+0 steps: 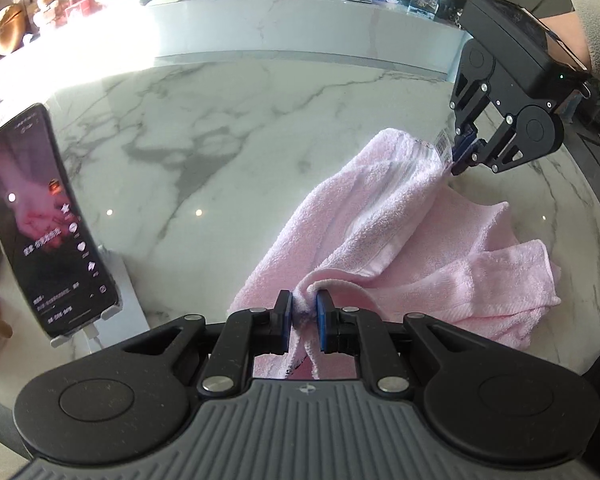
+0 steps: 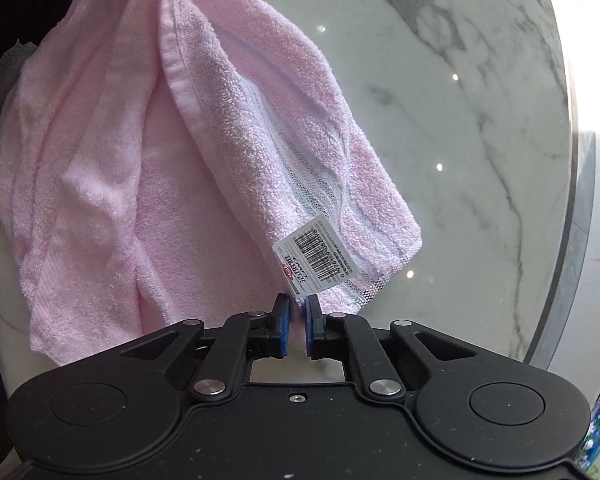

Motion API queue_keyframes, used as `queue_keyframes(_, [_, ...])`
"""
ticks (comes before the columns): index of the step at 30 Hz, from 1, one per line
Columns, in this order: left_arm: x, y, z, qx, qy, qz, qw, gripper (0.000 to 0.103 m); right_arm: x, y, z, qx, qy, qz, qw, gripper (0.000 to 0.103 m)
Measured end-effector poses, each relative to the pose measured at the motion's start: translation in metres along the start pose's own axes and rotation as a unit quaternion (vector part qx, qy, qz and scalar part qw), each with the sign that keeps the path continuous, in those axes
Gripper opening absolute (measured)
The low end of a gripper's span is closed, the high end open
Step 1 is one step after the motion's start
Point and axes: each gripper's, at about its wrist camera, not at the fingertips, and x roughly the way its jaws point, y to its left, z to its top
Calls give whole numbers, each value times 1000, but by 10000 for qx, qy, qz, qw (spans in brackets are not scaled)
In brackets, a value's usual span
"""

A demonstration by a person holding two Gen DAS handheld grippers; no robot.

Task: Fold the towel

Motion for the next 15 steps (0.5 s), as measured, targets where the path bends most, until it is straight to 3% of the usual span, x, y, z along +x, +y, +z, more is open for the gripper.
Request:
queue_keyframes(8, [31, -39, 61, 966, -199, -94, 9951, 11, 3, 41, -99, 1385, -71, 158, 9902, 5])
queue_keyframes(15, [62, -77, 90, 1515, -74, -126, 9884, 11, -9, 68, -158, 2369, -560, -37, 9699, 7])
